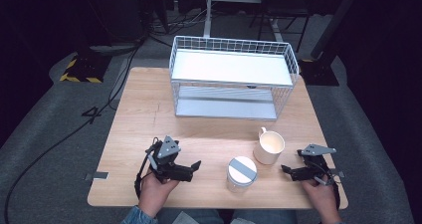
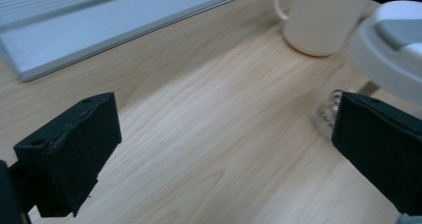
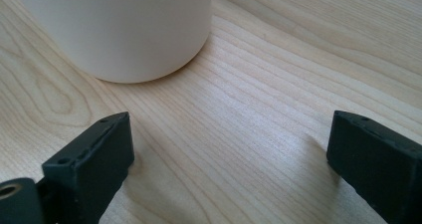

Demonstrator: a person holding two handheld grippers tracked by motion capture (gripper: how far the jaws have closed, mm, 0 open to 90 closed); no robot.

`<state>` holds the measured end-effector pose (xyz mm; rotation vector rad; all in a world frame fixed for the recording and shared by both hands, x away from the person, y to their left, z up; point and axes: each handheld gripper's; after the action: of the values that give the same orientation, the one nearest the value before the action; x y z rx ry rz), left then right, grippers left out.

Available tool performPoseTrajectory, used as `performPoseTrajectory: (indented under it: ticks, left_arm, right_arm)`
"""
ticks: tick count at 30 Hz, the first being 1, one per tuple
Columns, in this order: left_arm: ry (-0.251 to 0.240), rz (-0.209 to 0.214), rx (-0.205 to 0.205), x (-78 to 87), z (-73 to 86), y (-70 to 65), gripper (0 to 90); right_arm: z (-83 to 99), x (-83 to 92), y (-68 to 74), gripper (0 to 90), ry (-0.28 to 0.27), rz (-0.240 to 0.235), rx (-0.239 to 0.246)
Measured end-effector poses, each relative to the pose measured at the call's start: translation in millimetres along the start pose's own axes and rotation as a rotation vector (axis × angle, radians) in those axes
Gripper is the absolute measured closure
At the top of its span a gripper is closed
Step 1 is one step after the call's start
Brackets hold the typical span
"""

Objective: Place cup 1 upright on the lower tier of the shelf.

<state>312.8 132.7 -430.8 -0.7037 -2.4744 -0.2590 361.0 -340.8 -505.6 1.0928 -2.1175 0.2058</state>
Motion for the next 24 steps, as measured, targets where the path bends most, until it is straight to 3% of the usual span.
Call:
performPoseTrajectory:
  ticks: [1, 6, 11, 24]
  left_arm:
    - [0.000, 0.000, 0.000, 0.0, 0.0, 0.0, 0.0]
    - [-0.026, 0.100, -0.042, -2.6, -7.1, -29.8, 0.0]
    - [-0.047, 0.173, -0.077, -8.6, -8.3, -48.3, 0.0]
    - [-0.046, 0.276, -0.102, -34.8, -3.6, -81.9, 0.0]
  right_arm:
    - [0.0, 0.0, 0.0, 4.6, 0.000, 0.000, 0.000]
    - [0.0, 0.0, 0.0, 4.6, 0.000, 0.001, -0.001]
    - [0.0, -0.1, 0.0, 4.6, -0.001, 0.000, -0.001]
    - [0.0, -0.1, 0.0, 4.6, 0.000, 0.000, -0.001]
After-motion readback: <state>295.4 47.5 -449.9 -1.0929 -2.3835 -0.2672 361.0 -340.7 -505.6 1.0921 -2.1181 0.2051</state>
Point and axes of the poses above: each handheld gripper's, and its own axes: x roughly backward along the jaws, z roughly out of its underside, y roughly to its left, and after that the axes turned 15 degrees about -z, right-handed
